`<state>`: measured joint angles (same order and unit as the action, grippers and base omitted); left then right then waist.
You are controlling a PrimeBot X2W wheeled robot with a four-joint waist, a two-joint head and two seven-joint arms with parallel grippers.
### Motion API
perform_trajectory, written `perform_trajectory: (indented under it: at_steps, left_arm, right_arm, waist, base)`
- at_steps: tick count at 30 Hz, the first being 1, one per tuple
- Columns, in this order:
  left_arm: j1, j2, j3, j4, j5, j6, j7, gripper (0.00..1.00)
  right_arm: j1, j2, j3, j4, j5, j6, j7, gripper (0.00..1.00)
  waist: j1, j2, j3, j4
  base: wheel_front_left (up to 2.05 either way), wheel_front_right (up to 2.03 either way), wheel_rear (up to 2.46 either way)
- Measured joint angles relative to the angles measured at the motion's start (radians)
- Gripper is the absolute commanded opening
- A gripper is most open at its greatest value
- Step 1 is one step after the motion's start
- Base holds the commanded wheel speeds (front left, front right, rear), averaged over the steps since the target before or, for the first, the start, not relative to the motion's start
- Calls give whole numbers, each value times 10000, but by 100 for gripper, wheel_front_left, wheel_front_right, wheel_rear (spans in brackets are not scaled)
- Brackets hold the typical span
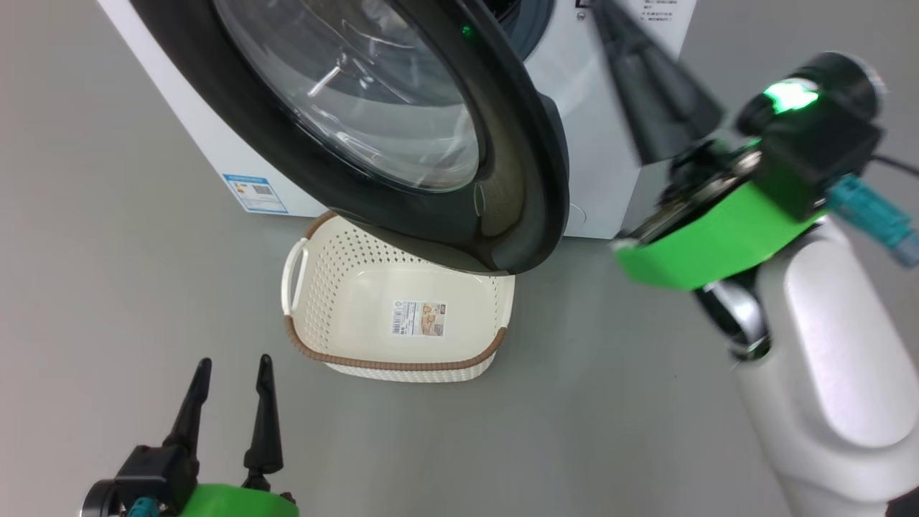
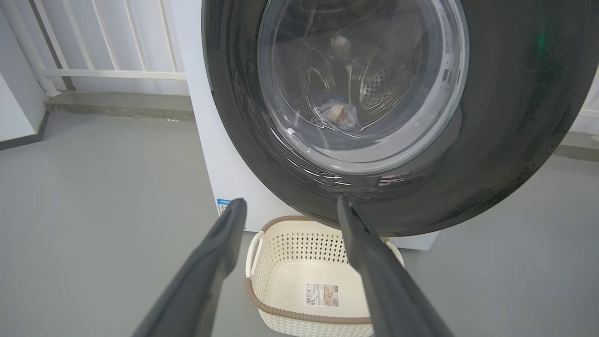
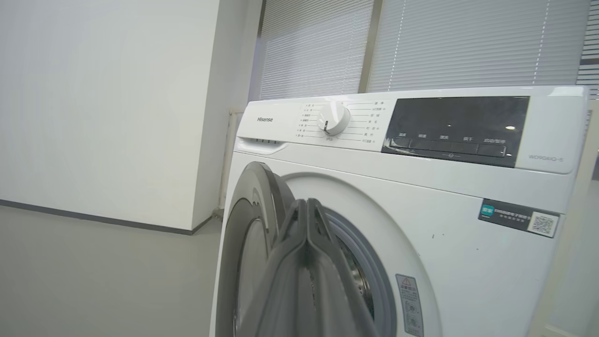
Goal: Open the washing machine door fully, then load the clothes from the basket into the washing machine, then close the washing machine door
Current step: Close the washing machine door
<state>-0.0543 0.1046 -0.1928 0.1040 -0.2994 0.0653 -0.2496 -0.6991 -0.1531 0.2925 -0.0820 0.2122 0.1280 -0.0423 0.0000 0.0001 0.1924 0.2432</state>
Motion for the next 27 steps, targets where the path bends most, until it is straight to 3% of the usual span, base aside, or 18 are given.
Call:
perform_trajectory:
  at_steps: [5,10,18,27]
  left_arm:
    - [-23,-115,27,-21,79,-10,0,100]
    - [-28,-190,67,-61,167,-100,0,100]
    - [-27,-291,228,-111,272,-173,0,100]
    - [-25,-424,357,-211,433,-274,0,100]
  right_arm:
    - [35,222,1369,-334,786,0,1344,0]
    - [80,240,2209,366,1172,0,2268,0]
    - [71,293,2694,1712,1478,0,2337,0]
    - [-602,357,2213,3356,1503,0,1739,0]
  waist:
    - [0,0,-37,162]
    - [0,0,-34,379]
    - [0,0,-55,594]
    - [0,0,42,523]
  base:
    - [0,0,0]
    - [0,0,0]
    - [0,0,0]
    - [0,0,0]
